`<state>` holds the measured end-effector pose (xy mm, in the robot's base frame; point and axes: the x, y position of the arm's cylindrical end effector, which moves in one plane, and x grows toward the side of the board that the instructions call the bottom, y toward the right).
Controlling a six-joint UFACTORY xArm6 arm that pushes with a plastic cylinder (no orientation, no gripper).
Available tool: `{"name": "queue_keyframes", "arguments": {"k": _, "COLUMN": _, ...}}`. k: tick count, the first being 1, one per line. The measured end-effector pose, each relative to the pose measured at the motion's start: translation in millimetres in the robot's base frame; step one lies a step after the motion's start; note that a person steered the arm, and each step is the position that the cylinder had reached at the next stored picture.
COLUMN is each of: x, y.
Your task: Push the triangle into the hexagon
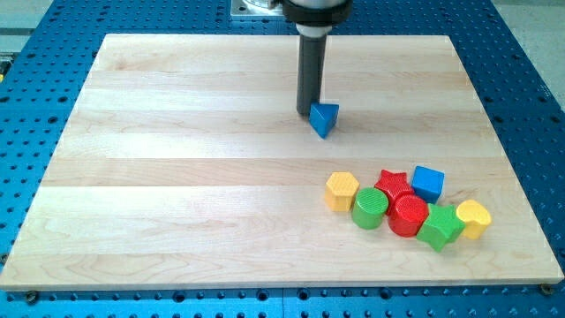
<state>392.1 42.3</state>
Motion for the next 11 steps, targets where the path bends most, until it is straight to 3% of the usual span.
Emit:
{"name": "queue_keyframes", "arguments": {"k": 1, "x": 79, "y": 0}}
{"name": "queue_keyframes", "arguments": {"k": 3, "x": 55, "y": -30}}
{"name": "queue_keyframes", "arguments": {"k": 5, "x": 23, "y": 36}}
{"name": "queue_keyframes", "arguments": {"k": 6, "x": 67, "y": 42}}
{"name": "queue_keyframes", "arguments": {"k": 8, "x": 70, "y": 28}}
{"name": "queue_keyframes", "arguments": {"k": 9, "x": 106, "y": 3}}
{"name": "queue_keyframes", "arguments": {"k": 10, "x": 114, "y": -2}}
{"name": "queue_keyframes", "arguments": {"k": 11, "x": 126, "y": -52}}
